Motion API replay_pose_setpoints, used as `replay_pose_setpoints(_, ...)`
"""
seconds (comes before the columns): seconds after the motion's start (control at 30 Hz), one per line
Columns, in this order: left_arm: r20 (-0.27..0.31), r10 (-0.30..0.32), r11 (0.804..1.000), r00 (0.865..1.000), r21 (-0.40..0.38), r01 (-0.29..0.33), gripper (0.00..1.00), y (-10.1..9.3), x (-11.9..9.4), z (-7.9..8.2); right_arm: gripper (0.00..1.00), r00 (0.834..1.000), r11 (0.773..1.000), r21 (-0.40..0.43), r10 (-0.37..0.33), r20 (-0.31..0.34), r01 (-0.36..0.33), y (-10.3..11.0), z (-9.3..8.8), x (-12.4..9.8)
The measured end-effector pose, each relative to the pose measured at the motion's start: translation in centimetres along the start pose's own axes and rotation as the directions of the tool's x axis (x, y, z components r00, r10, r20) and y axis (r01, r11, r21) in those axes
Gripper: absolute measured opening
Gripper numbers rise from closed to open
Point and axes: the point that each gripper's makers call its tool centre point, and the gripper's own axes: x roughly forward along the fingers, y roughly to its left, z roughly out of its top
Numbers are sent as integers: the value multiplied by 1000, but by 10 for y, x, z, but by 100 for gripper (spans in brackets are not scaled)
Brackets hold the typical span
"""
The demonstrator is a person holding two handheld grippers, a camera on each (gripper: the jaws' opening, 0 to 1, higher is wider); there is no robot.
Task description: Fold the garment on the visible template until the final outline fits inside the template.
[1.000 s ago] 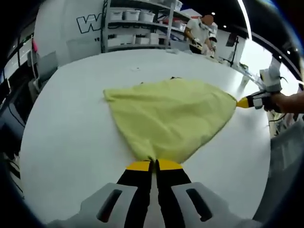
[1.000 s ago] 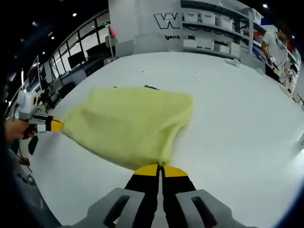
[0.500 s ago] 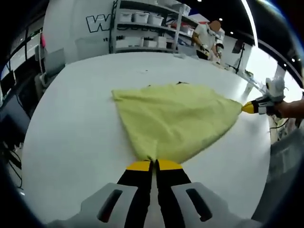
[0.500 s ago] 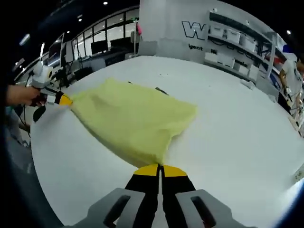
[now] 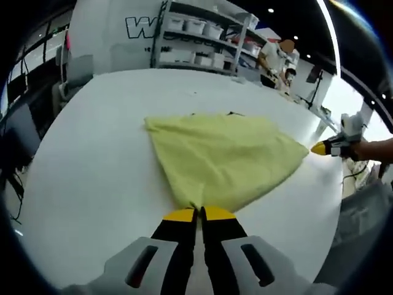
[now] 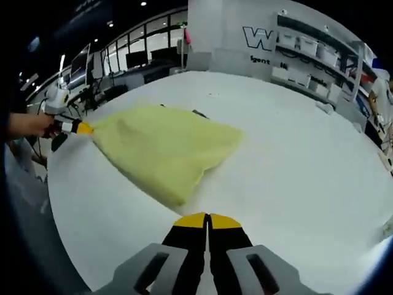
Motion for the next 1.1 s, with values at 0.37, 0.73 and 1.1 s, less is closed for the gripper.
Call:
replay_pose_setpoints(0.37, -17, 7, 999, 1000, 54, -6, 8, 3, -13, -6, 11, 997, 990, -124, 73, 3, -72, 25, 11, 5)
replay_pose_setpoints(0.73, -7, 7, 999, 1000, 40, -7, 15, 9, -13, 1, 17, 994, 989, -107, 102, -23, -104, 21, 15, 15)
replay_pose_setpoints(1.1, -31, -12, 1000, 999, -19, 11, 7, 10, 7, 3, 8, 989, 988, -24, 149, -15, -150, 25, 23, 25)
